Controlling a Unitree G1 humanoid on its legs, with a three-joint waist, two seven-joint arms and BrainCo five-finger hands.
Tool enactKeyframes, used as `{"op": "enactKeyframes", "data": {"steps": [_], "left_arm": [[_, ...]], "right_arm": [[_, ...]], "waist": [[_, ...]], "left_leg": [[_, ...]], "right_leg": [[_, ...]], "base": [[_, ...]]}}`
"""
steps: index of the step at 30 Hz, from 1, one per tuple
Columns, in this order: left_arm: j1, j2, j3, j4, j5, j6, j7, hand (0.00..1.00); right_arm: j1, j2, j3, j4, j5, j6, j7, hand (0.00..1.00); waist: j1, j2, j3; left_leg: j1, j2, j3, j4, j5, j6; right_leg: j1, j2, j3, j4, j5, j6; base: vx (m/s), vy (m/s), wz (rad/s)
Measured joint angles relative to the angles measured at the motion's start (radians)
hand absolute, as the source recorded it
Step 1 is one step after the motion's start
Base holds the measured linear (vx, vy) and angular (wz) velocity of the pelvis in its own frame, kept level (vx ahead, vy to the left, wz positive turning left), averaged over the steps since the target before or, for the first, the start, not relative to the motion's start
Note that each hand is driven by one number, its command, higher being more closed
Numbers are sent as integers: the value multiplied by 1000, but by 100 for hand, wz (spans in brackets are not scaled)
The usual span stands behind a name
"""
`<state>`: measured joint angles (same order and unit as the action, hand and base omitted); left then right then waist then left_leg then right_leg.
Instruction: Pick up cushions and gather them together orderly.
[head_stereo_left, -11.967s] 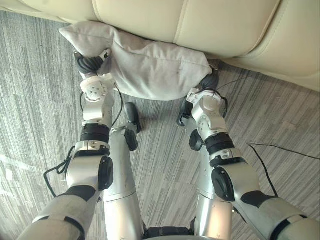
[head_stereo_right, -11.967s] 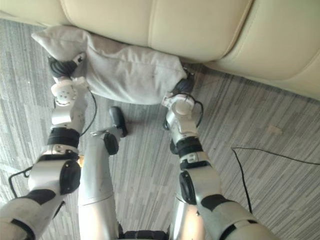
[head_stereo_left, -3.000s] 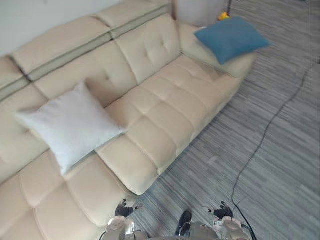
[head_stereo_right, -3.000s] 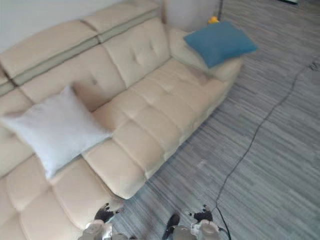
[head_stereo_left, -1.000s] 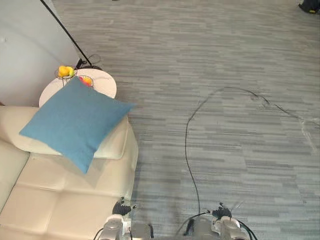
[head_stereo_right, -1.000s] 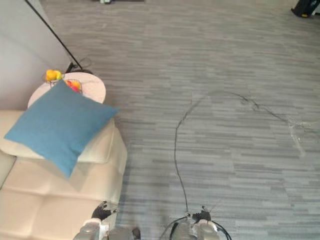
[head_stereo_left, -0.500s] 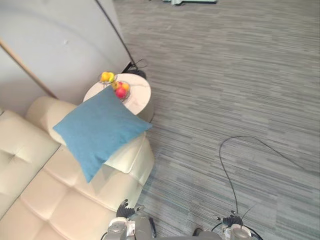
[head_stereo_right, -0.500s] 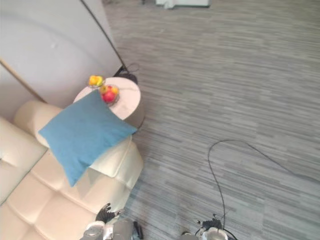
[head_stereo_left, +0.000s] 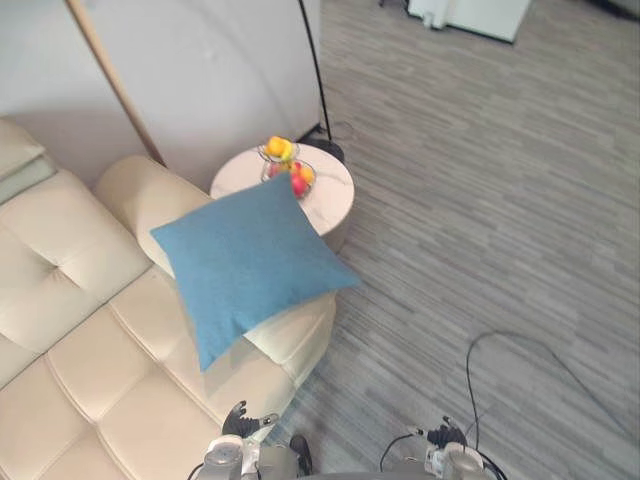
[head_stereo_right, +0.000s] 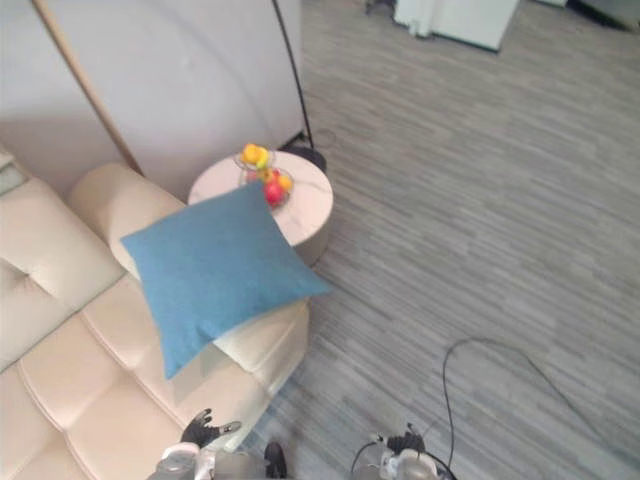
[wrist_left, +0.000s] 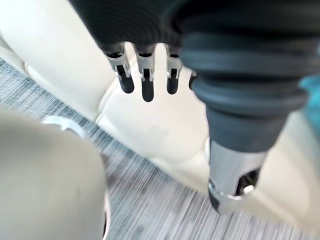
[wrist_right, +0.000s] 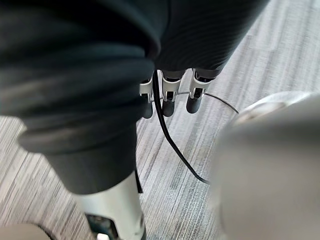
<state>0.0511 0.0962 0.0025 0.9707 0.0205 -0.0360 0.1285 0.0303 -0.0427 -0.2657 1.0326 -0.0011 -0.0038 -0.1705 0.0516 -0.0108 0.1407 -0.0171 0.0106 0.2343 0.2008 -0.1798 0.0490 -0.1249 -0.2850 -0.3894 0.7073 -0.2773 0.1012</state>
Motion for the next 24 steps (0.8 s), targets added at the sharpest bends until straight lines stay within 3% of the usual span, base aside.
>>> {"op": "enactKeyframes", "data": {"steps": [1,2,3,5,6,7,10,13,15,17,21,24], "left_arm": [[-1,-5,0,1,0,0,1,0],[-2,-8,0,1,0,0,1,0],[-6,-15,0,4,0,-1,0,0],[-3,-13,0,3,1,-2,0,0],[-4,-3,15,6,1,-3,1,0],[1,-24,21,11,1,-3,3,0],[1,-65,49,12,1,-3,1,0],[-18,-87,53,1,2,-5,-2,0],[-27,-88,45,0,6,-7,-2,0],[-30,-85,37,1,6,-8,-2,0],[-33,-50,-2,14,6,-7,-1,0],[-30,-32,-2,43,6,-4,0,0]], "right_arm": [[-1,0,-1,-1,1,-4,0,0],[-2,1,-1,-4,1,-5,0,0],[2,3,3,-20,1,-6,0,0],[11,5,3,-20,1,-7,1,0],[27,12,2,-20,3,-8,3,0],[29,7,-5,-30,2,-8,3,0],[13,3,-5,-36,2,-12,3,0],[15,4,-8,-38,3,-15,3,0],[12,3,-10,-38,3,-19,2,0],[10,2,-25,-39,4,-23,3,0],[13,26,-30,-32,23,-19,2,0],[21,31,-46,-32,23,-16,2,0]], "waist": [[-6,7,3],[-9,10,3],[-13,12,5],[-14,-8,1],[-12,-43,-10],[-2,-7,-23],[-3,43,-21],[-3,36,-16],[-1,25,-15],[0,17,-22],[0,-5,-32],[-9,-6,-33]], "left_leg": [[11,15,-52,-9,-6,-3],[13,22,-68,-9,-9,-8],[20,38,-137,-8,-13,-30],[18,26,-179,-1,-18,-61],[20,2,-221,20,-36,-86],[15,32,-240,27,-42,-98],[8,75,-269,8,-31,-135],[-35,115,-177,72,-12,-166],[-55,138,-67,99,-11,-168],[-53,134,9,81,6,-139],[-38,94,3,-23,48,-119],[17,68,4,-92,81,-110]], "right_leg": [[-42,62,50,-79,-2,-4],[-53,81,69,-106,-2,-5],[-74,149,168,-231,27,0],[-74,165,257,-341,93,-1],[-71,149,292,-385,185,-52],[-61,162,248,-376,166,-57],[-27,184,149,-399,137,-81],[48,183,46,-444,132,-83],[85,179,8,-471,132,-83],[95,169,-8,-485,132,-81],[91,161,-12,-546,162,-66],[129,157,-9,-582,180,-56]], "base": [[111,-71,71],[224,-179,134],[149,-156,113],[201,-262,120],[294,-376,109],[265,-321,83],[257,-232,71],[162,-136,102],[84,-53,72],[40,2,40],[30,62,18],[0,37,-1]]}}
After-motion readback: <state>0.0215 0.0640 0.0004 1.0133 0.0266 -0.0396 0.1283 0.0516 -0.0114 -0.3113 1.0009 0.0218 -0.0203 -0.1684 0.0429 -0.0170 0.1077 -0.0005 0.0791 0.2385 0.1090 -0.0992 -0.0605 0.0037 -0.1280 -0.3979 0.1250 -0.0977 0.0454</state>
